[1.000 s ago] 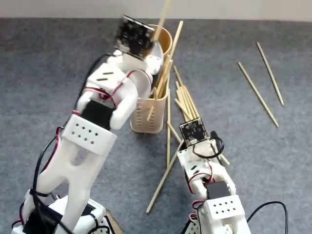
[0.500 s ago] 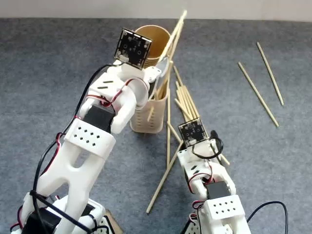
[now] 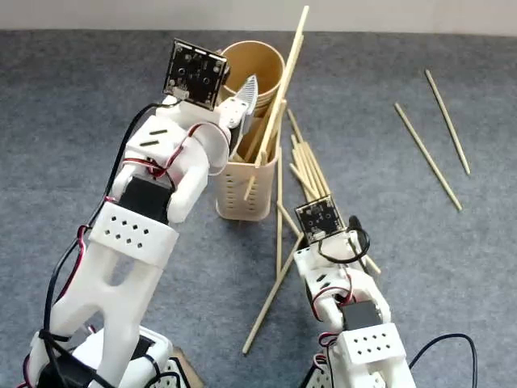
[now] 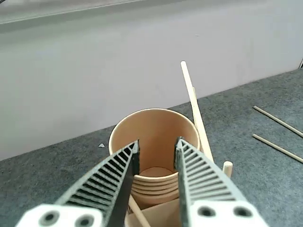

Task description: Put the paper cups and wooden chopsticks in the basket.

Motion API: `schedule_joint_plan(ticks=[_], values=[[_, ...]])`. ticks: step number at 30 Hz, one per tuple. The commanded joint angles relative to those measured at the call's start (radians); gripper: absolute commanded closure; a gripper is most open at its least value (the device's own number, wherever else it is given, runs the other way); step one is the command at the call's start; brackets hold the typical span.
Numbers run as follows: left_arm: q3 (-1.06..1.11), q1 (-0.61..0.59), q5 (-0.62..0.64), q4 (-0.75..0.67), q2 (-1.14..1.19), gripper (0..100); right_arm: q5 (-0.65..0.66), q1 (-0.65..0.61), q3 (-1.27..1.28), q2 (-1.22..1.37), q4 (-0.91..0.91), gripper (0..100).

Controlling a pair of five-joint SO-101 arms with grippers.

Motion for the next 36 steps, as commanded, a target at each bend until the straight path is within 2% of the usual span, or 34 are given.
schedule_joint_plan(ticks=[1, 5, 9, 14, 20, 25, 28, 36], values=[[-0.067, 0.053, 0.011, 0.029, -0.031, 86, 0.009, 0.004, 0.001, -0.013, -0.016, 68.7], [-0.051, 0.134, 0.008, 0.051, -0.019, 86, 0.009, 0.004, 0.001, -0.013, -0.016, 68.7], [-0.016, 0.157, 0.006, 0.051, 0.074, 86, 0.009, 0.004, 0.001, -0.013, -0.016, 68.7], [-0.005, 0.119, 0.006, 0.052, 0.191, 86, 0.009, 0.004, 0.001, -0.013, -0.016, 68.7], [-0.013, 0.082, 0.006, 0.052, 0.197, 86, 0.011, 0.004, 0.001, -0.013, -0.016, 68.7], [-0.044, 0.050, 0.005, 0.052, 0.199, 100, 0.011, 0.004, 0.001, -0.013, -0.016, 68.7], [-0.053, 0.042, 0.003, 0.057, 0.199, 100, 0.011, 0.004, 0.001, -0.013, -0.016, 68.7], [-0.260, 0.041, -0.037, 0.146, 0.200, 100, 0.011, 0.004, 0.001, -0.013, -0.016, 68.7]])
